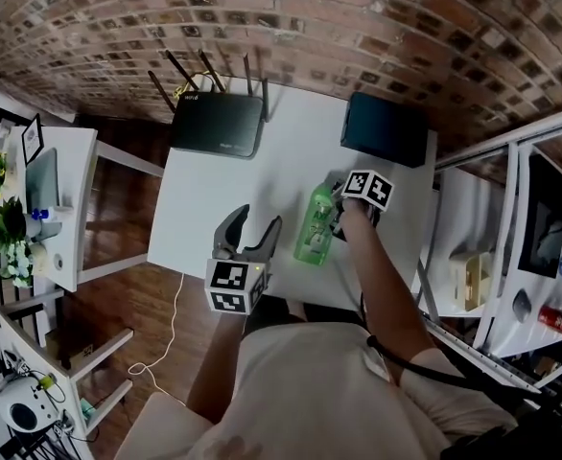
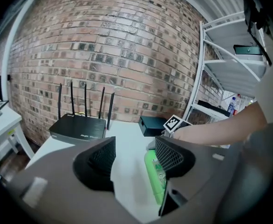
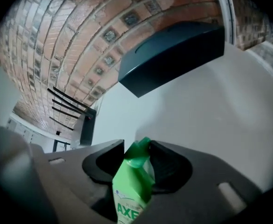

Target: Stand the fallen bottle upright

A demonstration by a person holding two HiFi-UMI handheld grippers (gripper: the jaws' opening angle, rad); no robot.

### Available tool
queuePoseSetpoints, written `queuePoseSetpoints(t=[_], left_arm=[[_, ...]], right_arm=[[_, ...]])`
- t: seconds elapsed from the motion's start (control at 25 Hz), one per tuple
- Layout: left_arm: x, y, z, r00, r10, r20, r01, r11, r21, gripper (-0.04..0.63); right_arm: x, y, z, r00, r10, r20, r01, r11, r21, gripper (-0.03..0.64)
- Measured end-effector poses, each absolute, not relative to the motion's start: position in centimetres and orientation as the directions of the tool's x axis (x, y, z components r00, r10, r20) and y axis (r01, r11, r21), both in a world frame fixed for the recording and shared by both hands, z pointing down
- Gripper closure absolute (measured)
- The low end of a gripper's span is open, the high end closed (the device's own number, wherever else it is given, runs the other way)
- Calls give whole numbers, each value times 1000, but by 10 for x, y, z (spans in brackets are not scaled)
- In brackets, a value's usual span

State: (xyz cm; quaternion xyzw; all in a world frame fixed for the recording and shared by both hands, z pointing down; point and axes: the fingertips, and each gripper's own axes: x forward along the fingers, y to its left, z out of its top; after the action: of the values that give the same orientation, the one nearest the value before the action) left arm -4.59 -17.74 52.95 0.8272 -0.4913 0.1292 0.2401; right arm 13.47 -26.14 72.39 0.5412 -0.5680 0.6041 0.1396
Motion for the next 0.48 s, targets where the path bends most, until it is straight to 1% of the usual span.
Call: queuePoseSetpoints(t=[0.08,0.2,0.48], left_arm=[[-44,-179,524,497,-749,437,-867,-407,289,311],[-43,-183,515,510,-754,414,-858,-416,301,311],[-41,-182,506,535,-751,387,-843,-441,308,311]], right_arm=[[132,-263,723,-409,-447,795,-758,-318,-569,464],[131,-262,710,-423,-492,761,-739,-299,-604,472],[113,-258,661,-485,-599,637,-728,-127,-673,482]])
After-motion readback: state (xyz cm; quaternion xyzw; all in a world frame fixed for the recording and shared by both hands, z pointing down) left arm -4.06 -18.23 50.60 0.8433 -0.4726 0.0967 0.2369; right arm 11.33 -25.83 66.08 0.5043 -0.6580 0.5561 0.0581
